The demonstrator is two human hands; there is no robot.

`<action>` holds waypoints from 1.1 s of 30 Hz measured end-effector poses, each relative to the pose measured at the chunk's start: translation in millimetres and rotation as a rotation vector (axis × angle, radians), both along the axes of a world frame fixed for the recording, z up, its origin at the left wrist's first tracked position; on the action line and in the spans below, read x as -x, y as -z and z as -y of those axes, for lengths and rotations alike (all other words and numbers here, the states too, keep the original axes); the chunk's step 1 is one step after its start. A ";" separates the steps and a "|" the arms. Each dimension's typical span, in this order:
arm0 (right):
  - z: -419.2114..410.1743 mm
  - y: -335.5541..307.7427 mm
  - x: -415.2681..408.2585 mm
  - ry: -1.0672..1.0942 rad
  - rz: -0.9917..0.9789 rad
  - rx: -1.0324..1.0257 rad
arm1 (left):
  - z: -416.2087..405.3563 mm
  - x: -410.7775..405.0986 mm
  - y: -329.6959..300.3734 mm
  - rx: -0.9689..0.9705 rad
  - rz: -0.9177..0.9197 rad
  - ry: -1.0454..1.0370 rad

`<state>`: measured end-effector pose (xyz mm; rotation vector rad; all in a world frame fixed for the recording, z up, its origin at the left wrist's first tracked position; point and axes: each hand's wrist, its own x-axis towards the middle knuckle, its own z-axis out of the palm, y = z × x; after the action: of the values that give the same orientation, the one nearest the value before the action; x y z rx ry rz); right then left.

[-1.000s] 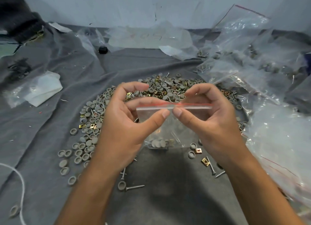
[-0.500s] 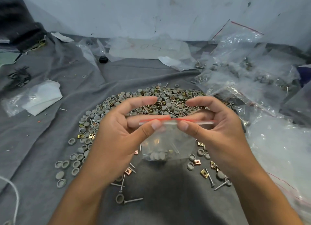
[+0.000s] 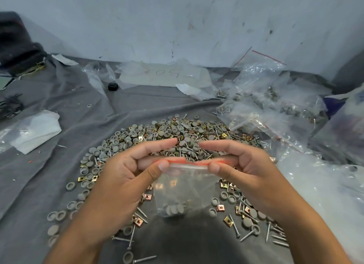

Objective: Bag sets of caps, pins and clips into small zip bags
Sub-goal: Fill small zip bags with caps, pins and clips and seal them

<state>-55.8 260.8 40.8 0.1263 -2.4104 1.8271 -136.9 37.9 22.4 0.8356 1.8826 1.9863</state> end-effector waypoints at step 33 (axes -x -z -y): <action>-116.8 53.3 -113.3 0.784 0.623 -0.920 | -15.1 -2.7 4.0 0.128 -0.012 -0.283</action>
<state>57.5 377.6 -12.4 -1.2593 -2.8178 0.3780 -134.1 53.0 18.4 0.5745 2.2123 1.9896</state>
